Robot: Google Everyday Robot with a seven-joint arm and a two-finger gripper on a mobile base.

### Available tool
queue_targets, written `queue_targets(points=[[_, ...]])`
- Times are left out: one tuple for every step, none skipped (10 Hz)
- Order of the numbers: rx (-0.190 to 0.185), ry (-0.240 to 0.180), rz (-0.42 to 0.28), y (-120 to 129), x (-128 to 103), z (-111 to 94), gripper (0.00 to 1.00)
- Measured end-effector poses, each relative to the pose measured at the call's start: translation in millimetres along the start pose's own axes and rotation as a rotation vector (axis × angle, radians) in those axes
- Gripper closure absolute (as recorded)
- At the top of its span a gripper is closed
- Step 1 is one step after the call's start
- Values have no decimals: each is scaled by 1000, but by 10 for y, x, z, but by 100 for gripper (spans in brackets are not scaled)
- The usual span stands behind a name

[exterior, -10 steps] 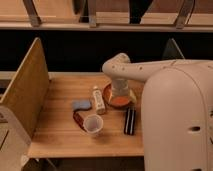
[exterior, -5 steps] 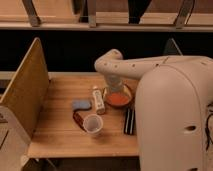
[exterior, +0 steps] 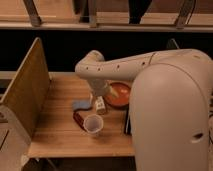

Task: Pick up the ceramic cup

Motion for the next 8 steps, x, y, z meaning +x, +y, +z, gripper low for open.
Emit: queue_targets(points=[[11,2,-1,12,118,-29,20],[29,5,-7,31,286,-80,20],[49,9,-6,14,440,-128,20],[67,19,0,-21,571,-156,20],[81,37,4,-46,683,-149,20],[101,75,10,-77,832,-102,20],[115,114,17,-100,947,-33,20],[123,143,29,-130,1015,27,20]])
